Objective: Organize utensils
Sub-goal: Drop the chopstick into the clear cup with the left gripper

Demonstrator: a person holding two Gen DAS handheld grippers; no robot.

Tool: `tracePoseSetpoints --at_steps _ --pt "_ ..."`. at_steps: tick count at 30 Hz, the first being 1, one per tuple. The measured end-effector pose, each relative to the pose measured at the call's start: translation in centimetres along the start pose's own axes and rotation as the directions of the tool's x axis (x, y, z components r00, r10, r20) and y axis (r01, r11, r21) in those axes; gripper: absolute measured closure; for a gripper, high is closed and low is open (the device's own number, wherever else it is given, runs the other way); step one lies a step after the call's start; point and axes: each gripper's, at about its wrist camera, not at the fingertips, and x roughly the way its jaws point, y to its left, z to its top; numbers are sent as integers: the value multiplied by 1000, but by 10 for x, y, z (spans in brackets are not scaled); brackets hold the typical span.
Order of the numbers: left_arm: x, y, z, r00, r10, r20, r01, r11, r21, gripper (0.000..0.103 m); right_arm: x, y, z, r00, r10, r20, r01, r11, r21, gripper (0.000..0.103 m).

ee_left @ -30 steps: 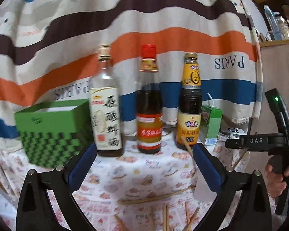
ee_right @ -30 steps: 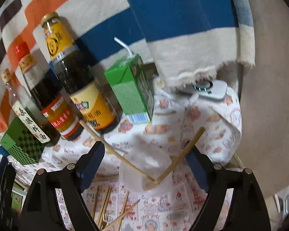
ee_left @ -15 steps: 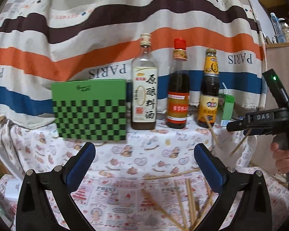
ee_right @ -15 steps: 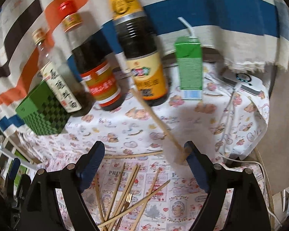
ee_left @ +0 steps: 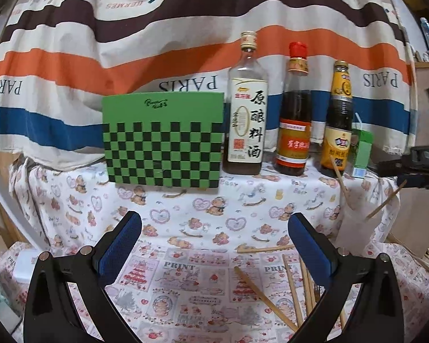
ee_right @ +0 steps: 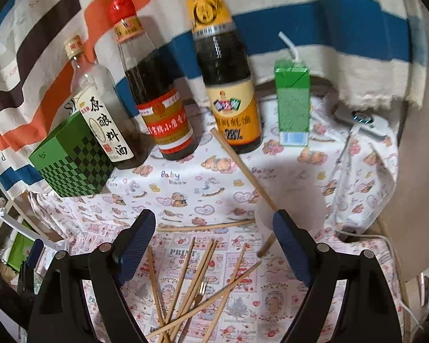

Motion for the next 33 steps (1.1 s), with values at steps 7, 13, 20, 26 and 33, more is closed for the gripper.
tracePoseSetpoints --at_steps 7,13,20,26,33 --pt "2 4 -2 1000 2 -20 -2 1000 -18 1 -23 -10 -27 1000 11 25 -12 999 45 17" --pt "17 -1 -13 996 40 -84 -40 999 5 1 -6 -22 -70 994 95 61 -100 991 90 17" --pt "53 -5 -34 965 11 -261 -8 1000 15 1 52 -29 -97 999 28 -39 -25 997 68 19" --pt "80 -1 -51 924 -68 -377 67 998 -15 1 81 -33 -106 993 35 -110 -27 997 68 36" --pt "79 -2 -53 953 69 -295 -38 993 110 1 105 -37 -104 972 -18 -234 47 992 116 53"
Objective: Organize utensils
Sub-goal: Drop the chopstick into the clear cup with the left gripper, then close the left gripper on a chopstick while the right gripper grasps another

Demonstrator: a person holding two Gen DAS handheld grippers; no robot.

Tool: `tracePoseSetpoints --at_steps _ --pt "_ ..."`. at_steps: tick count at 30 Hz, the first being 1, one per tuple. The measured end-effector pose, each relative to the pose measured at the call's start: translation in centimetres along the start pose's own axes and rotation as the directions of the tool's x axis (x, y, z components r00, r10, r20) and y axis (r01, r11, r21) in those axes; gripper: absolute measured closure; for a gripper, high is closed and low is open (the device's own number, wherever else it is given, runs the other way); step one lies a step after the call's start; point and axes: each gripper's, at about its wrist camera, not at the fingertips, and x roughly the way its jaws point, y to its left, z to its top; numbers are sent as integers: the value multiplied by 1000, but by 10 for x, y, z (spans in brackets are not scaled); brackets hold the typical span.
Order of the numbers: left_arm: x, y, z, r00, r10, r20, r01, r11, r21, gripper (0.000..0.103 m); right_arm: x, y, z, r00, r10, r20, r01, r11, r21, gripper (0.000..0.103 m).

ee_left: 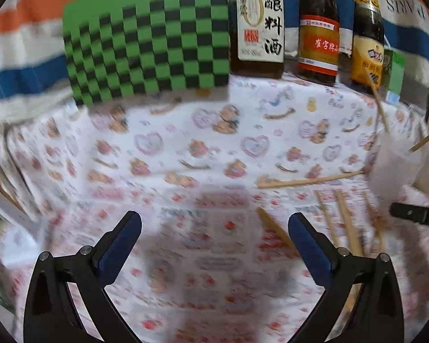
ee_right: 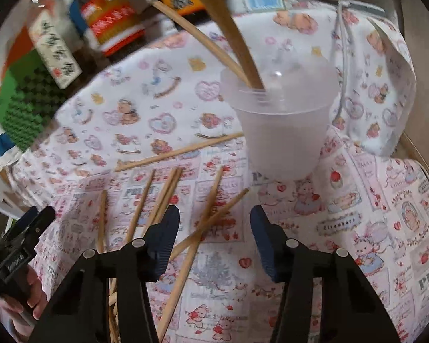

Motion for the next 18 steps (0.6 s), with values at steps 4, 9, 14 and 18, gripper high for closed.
tracePoseSetpoints --at_steps 4,9,14,18 --pt "-4 8 2 999 19 27 -19 1000 -24 1 16 10 9 998 -48 -39 48 999 2 61" --pt "-10 29 10 999 -22 23 25 992 -124 1 34 16 7 994 -80 -80 81 997 11 66" --pt "-11 34 11 999 13 36 -8 991 -137 1 34 22 4 991 -135 -27 133 990 -52 78" --pt "-7 30 9 1000 21 22 -18 993 -121 1 33 23 2 994 -107 -27 105 992 -68 90"
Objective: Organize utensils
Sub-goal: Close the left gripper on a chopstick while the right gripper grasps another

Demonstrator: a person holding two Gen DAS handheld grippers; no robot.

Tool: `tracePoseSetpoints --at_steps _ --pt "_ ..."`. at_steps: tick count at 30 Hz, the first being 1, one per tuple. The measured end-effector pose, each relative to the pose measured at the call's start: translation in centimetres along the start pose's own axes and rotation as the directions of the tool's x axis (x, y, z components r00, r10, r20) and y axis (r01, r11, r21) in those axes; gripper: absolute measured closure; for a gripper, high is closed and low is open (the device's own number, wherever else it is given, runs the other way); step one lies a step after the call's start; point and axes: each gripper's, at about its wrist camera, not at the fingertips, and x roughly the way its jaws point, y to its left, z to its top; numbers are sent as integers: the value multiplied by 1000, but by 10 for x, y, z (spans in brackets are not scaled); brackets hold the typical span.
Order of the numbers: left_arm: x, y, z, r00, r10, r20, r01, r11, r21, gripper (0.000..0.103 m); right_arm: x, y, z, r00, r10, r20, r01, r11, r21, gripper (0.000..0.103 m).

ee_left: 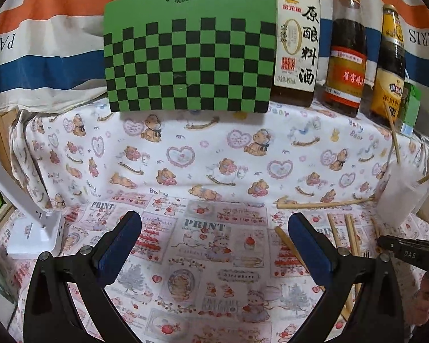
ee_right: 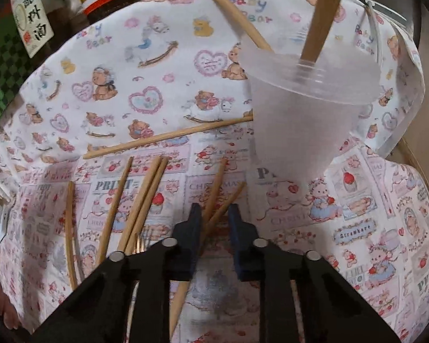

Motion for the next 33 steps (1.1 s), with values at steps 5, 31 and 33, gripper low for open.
tracePoseSetpoints --at_steps 5,31,33 --pt "6 -3 -4 999 -19 -36 19 1000 3 1 -2 7 -2 1000 -11 3 11 998 -55 96" --pt "9 -15 -4 979 -128 -159 125 992 -33 14 -118 -7 -1 903 230 364 -208 973 -99 97" --pt "12 -26 2 957 -181 -228 174 983 -51 21 -138 -9 -4 860 254 443 -229 967 -112 97"
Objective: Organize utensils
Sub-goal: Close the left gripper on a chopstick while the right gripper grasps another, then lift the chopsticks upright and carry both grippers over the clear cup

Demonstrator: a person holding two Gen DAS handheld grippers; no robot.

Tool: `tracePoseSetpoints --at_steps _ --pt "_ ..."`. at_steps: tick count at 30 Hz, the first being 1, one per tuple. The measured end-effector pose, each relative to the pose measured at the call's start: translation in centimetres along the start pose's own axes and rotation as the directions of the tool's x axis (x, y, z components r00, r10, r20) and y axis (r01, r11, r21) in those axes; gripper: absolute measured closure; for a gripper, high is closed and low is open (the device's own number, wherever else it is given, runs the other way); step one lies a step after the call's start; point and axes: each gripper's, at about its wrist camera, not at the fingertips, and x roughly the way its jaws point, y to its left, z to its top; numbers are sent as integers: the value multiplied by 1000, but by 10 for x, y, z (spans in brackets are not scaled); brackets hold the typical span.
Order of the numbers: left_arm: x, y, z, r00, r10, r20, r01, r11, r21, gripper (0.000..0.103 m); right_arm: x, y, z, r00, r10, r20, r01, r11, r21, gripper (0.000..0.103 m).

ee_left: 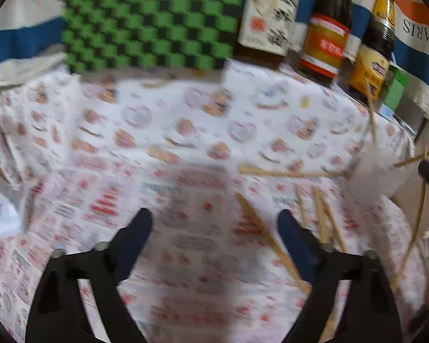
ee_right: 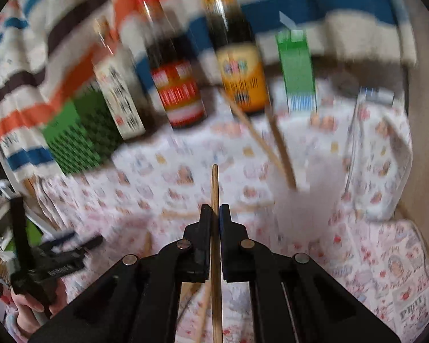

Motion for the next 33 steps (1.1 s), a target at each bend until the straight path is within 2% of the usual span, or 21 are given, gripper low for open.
tracePoseSetpoints --at_steps 2,4,7,8,10,13,16,17,18,20,21,23,25,28,30,33 --pt "8 -13 6 999 -26 -48 26 1000 -3 29 -15 -2 6 997 19 70 -20 1000 23 97" --pt "21 -29 12 996 24 -85 -21 999 31 36 -30 -5 9 988 1 152 -6 999 34 97" --pt "48 -43 17 984 71 -162 -64 997 47 45 -42 4 13 971 -87 223 95 995 -24 97" --pt "56 -46 16 978 93 -188 -83 995 56 49 -43 8 13 960 -135 246 153 987 -56 97" --pt "74 -54 13 965 129 -230 -108 989 101 57 -44 5 14 954 -152 260 170 984 -49 97" --pt "92 -49 14 947 166 -274 -159 986 49 68 -43 -6 16 959 -140 248 146 989 -6 97" --pt "99 -47 20 946 164 -279 -165 986 20 74 -44 -6 15 959 -133 250 141 990 -16 97" --pt "100 -48 22 945 173 -278 -173 985 27 86 -44 -6 14 962 -121 245 129 991 -16 97" --pt "101 -49 22 945 176 -277 -175 984 29 91 -44 -6 14 964 -116 241 123 992 -16 97" --pt "99 -49 22 943 167 -286 -169 985 18 97 -43 -5 13 961 -125 245 134 991 -21 97" --pt "96 -49 24 946 145 -291 -150 989 4 97 -43 -4 13 961 -127 247 138 990 -29 97" --pt "77 -51 30 962 131 -238 -134 991 4 97 -44 -5 12 960 -120 252 132 991 -31 97" --pt "52 -56 39 975 161 -156 -156 987 40 97 -45 -7 13 963 -102 248 110 994 -17 97" --pt "10 -60 53 990 124 -62 -122 992 35 97 -47 -7 13 962 -117 248 124 992 -12 97" --pt "-17 -59 61 997 74 -6 -74 997 8 97 -48 -6 14 958 -126 256 135 991 -16 97" --pt "-55 -56 67 996 30 79 -29 1000 -6 97 -51 -11 16 959 -116 260 120 993 3 97"
